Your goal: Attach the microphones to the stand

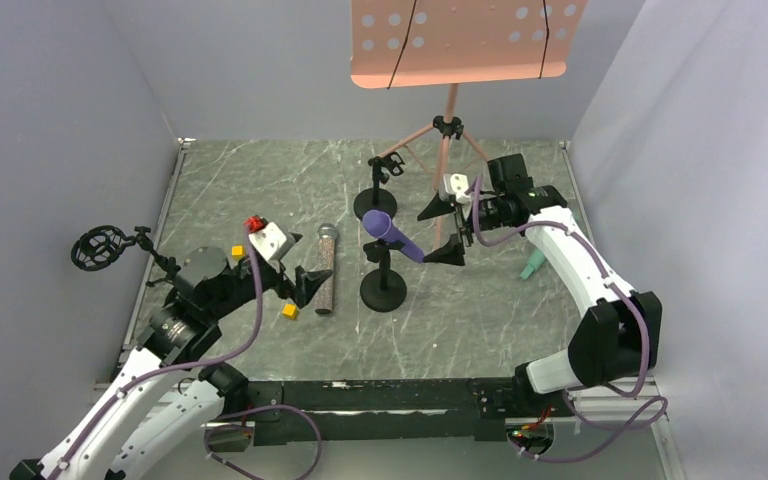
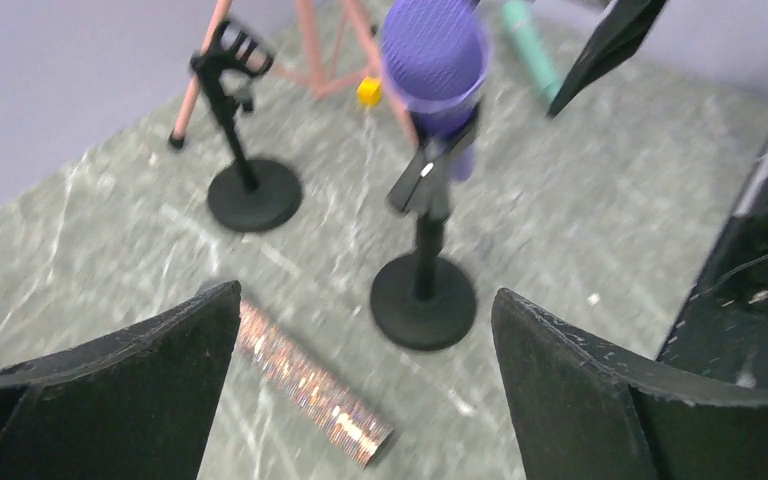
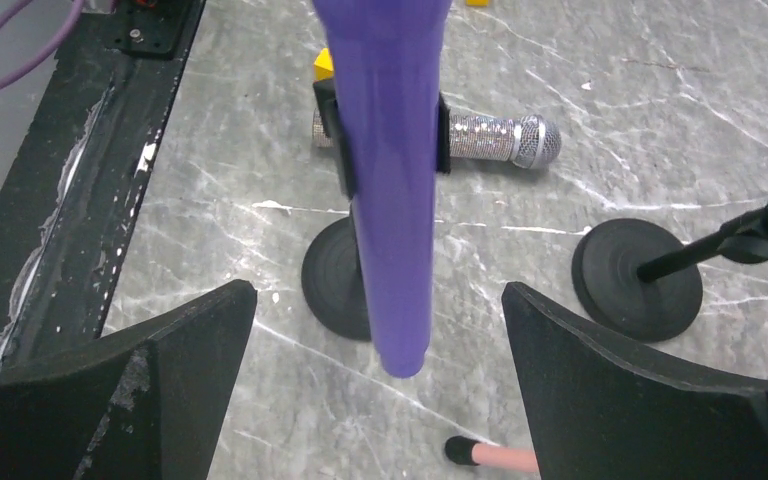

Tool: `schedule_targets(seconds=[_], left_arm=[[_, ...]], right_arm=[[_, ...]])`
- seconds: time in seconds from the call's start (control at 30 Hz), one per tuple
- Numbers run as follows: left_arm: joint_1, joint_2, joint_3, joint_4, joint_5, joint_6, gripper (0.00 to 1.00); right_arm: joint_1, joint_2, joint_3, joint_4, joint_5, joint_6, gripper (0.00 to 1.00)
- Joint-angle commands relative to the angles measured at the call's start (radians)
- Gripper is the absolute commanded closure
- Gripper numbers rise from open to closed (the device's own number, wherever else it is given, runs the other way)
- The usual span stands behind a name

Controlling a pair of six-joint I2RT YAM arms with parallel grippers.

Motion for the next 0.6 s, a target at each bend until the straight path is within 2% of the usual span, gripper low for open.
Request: schedule_targets(seconds=[0.0,0.17,0.37,0.57], left_arm=[[0.043,0.029,-0.014,-0.264,-0.090,0.099,0.01],[0.045,0.005,-0.107,-0.214,-0.161,0.123,0.01],[0.045,-0.058,-0.121,-0.216,-0.201,0.142,0.01],[0.044,-0.081,-0.121,-0.212,-0.206,0.143,0.01]], right_arm=[[0.072,0.051,0.104,0.024,0.042,0.041,0.00],[0.126,0.116,0.179,0.020,0.049,0.089,0.01],[0.206,0.156,0.210,-0.014,0.071,0.078,0.03],[0.229,0.185,0.226,-0.007,0.047,0.101,0.14]])
